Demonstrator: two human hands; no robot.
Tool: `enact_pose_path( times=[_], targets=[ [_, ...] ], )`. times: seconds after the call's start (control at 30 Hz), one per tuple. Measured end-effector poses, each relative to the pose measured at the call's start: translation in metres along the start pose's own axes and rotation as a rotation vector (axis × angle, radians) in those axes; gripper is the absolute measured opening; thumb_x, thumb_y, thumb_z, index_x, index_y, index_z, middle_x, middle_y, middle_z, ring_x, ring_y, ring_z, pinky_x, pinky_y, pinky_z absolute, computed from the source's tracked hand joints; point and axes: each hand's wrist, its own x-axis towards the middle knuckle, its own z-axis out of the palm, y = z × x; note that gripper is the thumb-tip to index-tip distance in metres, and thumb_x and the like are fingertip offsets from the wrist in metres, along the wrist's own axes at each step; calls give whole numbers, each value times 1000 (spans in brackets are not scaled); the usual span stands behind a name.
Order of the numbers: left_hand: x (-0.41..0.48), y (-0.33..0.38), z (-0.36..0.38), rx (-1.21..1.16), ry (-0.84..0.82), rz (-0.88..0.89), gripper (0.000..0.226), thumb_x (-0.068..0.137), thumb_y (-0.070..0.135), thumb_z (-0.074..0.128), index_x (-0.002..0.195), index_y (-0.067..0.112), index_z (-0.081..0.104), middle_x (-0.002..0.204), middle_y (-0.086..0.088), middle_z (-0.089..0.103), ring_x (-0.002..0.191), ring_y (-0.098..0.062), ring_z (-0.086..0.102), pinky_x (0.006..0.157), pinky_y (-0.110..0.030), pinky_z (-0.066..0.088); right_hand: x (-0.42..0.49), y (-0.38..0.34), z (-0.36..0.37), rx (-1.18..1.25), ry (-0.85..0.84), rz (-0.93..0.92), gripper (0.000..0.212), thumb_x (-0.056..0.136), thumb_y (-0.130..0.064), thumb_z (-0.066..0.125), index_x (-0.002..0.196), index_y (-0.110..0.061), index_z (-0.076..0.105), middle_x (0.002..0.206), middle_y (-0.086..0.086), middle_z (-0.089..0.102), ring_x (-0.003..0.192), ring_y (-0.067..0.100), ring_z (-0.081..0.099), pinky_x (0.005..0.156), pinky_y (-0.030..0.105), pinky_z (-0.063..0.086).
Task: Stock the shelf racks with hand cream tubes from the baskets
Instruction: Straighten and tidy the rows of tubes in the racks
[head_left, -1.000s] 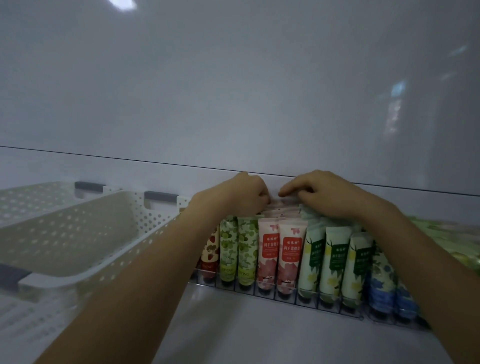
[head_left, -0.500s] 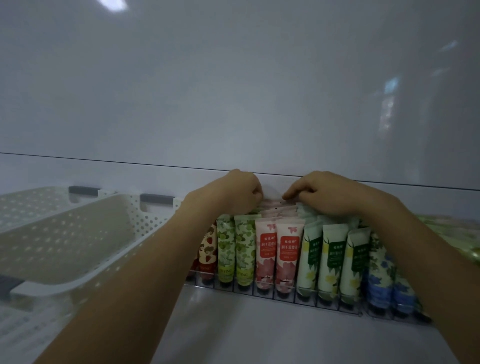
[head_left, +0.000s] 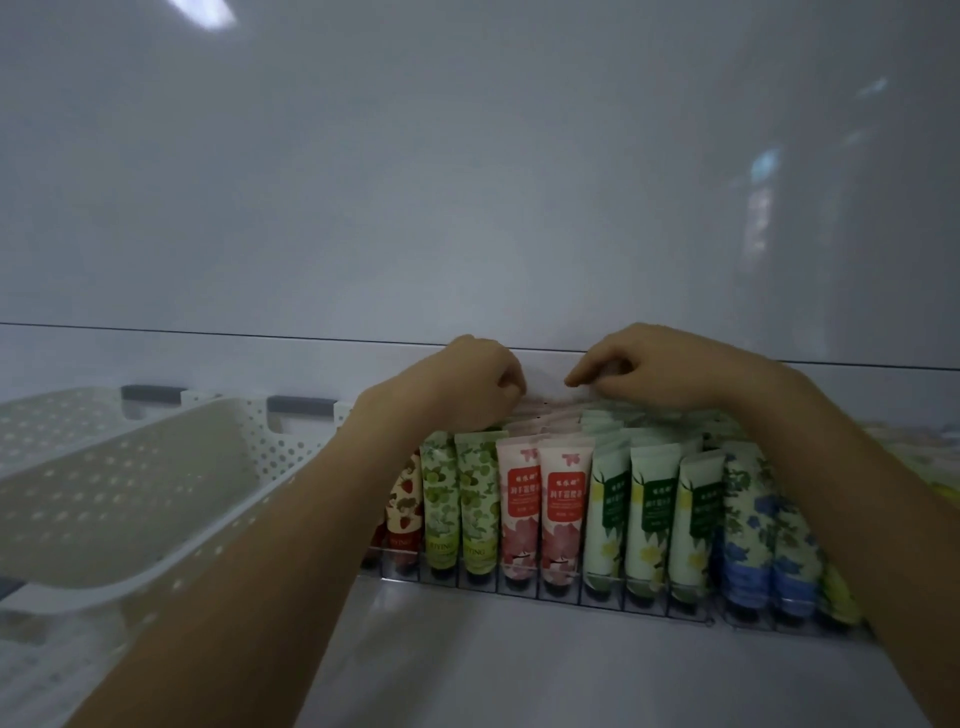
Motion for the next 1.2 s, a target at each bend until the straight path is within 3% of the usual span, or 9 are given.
enact_pose_path(
  times=[0.1,0.17,0.3,0.5,0.7,0.9,1.03,1.13,1.2],
  targets=[
    [-3,8,-5,-45,-8,73,26,92,16,45,110,15,63,111,2,61,71,-1,44,63,-11,33,-8,3,-11,21,-50,-3,16,89,-19,59,96,-30,68,95,-17,63,66,-9,54,64,12,36],
    [-4,12,-8,-73,-37,108,20,90,18,50,103,18,65,98,7,60,65,3,44,57,-9,30,-13,1,-17,43,-90,-15,8,84,-24,65,88,-31,69,87,-19,65,63,-13,55,63,12,37],
    [-7,20,-14,-111,-124,156,8,87,28,56,88,23,62,89,8,63,68,-1,49,61,-18,36,-21,-10,-24,74,-175,-29,4,79,-28,70,82,-31,71,81,-17,69,74,-5,61,77,18,46],
    [-9,28,-15,-42,-152,177,12,88,27,56,93,21,65,93,7,64,69,-2,49,61,-15,36,-26,-20,-24,-10,-264,1,3,75,-31,72,77,-32,69,69,-19,65,57,-12,54,65,16,37],
    [-10,29,-14,-25,-139,168,15,89,24,57,98,19,66,95,5,64,64,1,46,58,-11,33,-23,-23,-20,-33,-236,35,5,77,-29,72,78,-24,70,71,-14,64,69,1,55,71,21,44],
    [-15,34,-17,-114,-66,220,9,88,20,57,91,22,65,67,22,50,47,20,44,47,1,32,-27,-19,-28,-26,-227,31,8,76,-30,73,82,-25,71,83,-6,69,78,8,59,82,31,49],
    [-17,42,-16,-167,-64,275,6,88,22,58,88,21,65,71,20,56,48,19,45,48,0,32,-35,-13,-34,-48,-317,85,10,74,-30,75,82,-28,69,79,-11,66,69,2,56,67,18,46],
    [-16,44,-15,-133,-103,280,4,86,23,61,86,21,65,53,27,53,48,19,45,49,-1,33,-33,-12,-32,-75,-337,118,11,73,-29,76,80,-27,67,76,-10,65,66,2,55,62,16,42],
    [-16,44,-14,-108,-105,273,7,86,21,62,90,19,67,52,24,48,48,21,45,50,0,32,-31,-12,-30,-80,-322,120,10,74,-28,75,79,-26,67,70,-10,62,63,3,54,60,16,41]
  ],
)
